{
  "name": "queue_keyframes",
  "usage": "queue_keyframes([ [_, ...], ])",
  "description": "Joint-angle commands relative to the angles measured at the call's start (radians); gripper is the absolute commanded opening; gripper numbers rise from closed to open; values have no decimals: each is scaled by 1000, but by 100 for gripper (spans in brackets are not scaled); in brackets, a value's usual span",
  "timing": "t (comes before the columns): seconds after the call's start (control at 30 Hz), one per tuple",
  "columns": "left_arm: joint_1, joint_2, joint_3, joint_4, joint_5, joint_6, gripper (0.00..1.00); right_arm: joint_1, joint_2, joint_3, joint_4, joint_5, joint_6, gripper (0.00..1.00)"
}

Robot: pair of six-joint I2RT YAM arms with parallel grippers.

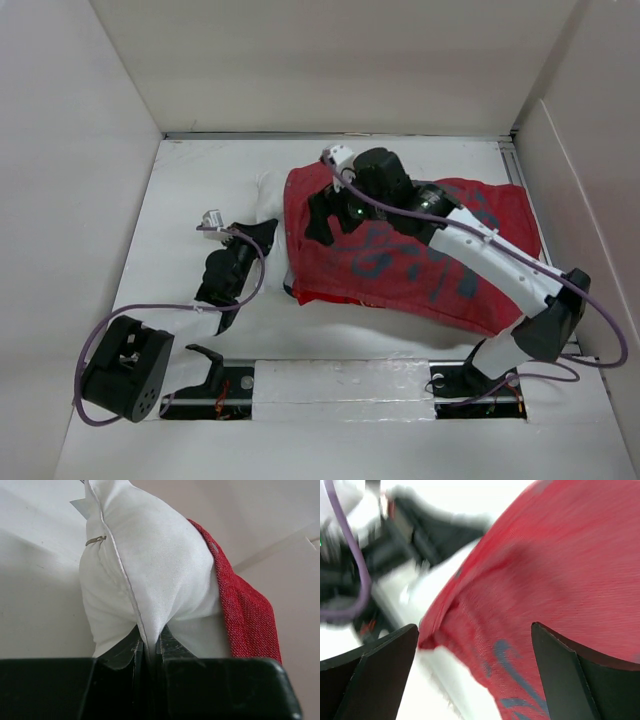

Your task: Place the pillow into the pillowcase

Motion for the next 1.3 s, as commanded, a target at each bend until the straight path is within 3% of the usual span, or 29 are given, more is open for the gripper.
queue_keyframes([
  [0.0,-1,-6,27,101,39,11,0,26,36,175,-81,327,43,100],
  [0.17,-1,32,4,216,82,-18,0,57,356,527,-325,566,66,100],
  [0.3,-1,55,15,239,112,-18,0,67,573,822,-417,605,84,97],
  [0.4,-1,55,24,228,122,-18,0,67,688,933,-478,699,97,87],
  [0.43,-1,55,35,219,122,-18,0,67,706,945,-492,730,107,78],
  [0.53,-1,45,44,190,122,3,0,67,720,932,-493,757,107,63],
  [0.57,-1,36,53,176,122,3,0,67,707,918,-493,757,107,49],
  [0.6,-1,36,53,176,122,14,0,67,707,918,-480,757,107,43],
  [0.77,-1,55,75,167,131,14,0,67,656,907,-421,717,107,25],
  [0.8,-1,65,75,167,141,14,0,67,642,896,-408,702,107,7],
  [0.83,-1,65,75,167,142,14,0,67,632,896,-396,683,94,1],
  [0.97,-1,75,95,156,151,23,0,67,631,910,-344,594,64,0],
  [1.1,-1,115,150,145,172,34,0,67,608,878,-193,244,43,2],
  [1.2,-1,138,190,145,194,34,0,67,636,957,-158,79,43,2],
  [1.23,-1,152,222,145,209,34,0,67,647,1011,-146,-12,43,7],
  [1.27,-1,152,236,145,209,34,0,67,656,1031,-146,-45,43,20],
])
